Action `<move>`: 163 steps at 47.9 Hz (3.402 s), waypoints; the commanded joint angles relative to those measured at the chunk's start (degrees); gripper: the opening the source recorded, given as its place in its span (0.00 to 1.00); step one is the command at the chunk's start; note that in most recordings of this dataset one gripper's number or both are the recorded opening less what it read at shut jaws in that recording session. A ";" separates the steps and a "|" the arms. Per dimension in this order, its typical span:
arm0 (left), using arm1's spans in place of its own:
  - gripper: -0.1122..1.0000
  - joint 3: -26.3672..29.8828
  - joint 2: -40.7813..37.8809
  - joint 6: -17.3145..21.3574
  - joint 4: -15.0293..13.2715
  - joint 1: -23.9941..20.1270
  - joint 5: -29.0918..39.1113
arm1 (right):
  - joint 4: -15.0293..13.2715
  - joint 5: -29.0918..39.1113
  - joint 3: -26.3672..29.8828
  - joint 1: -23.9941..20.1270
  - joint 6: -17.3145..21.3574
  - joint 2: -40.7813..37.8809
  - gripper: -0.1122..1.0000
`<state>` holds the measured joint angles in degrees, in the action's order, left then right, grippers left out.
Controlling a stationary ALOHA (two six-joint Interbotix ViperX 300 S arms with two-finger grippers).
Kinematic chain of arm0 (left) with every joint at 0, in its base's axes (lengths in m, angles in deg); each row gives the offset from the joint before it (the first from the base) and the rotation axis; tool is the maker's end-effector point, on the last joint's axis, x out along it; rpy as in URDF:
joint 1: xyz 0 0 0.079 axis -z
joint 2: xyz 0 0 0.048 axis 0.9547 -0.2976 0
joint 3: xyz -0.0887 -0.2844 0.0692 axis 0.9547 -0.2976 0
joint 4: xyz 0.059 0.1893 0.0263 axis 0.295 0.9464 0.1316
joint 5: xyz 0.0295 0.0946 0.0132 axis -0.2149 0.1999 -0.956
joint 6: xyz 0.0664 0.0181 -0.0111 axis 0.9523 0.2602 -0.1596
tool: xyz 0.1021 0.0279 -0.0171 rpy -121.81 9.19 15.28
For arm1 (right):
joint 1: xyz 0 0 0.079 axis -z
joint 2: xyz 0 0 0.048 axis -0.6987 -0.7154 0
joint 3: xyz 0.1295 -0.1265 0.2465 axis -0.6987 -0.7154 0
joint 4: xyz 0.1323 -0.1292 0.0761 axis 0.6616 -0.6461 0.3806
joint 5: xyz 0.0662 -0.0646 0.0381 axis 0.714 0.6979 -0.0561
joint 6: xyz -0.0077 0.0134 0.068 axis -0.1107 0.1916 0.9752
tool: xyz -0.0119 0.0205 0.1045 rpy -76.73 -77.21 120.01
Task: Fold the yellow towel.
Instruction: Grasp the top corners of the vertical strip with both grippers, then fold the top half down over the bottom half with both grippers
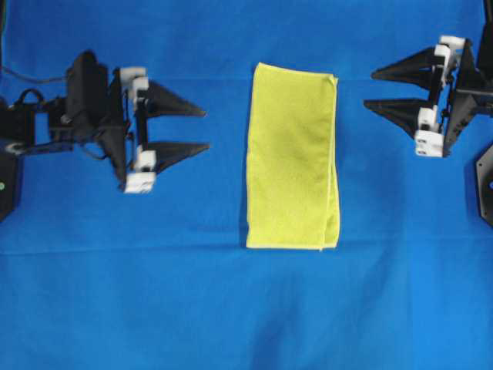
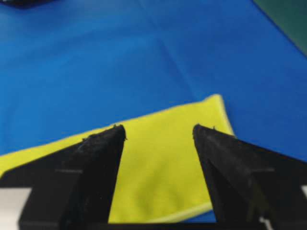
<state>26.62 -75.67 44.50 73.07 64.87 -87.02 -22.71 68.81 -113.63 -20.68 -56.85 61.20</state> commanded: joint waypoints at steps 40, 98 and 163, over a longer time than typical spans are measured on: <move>0.64 25.49 -35.68 1.76 -0.09 -15.56 6.33 | -3.34 9.84 17.05 8.26 -0.97 -37.97 0.66; 0.12 26.28 -27.60 7.56 0.26 -14.24 13.45 | -2.90 13.89 17.14 6.59 -0.26 -31.55 0.15; 0.12 21.36 -23.82 5.80 0.09 12.66 23.64 | 11.07 16.88 11.60 -25.05 0.35 -25.31 0.15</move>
<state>46.83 -99.83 50.74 73.25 76.38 -63.28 -12.69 85.95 -102.64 -44.33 -56.68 36.15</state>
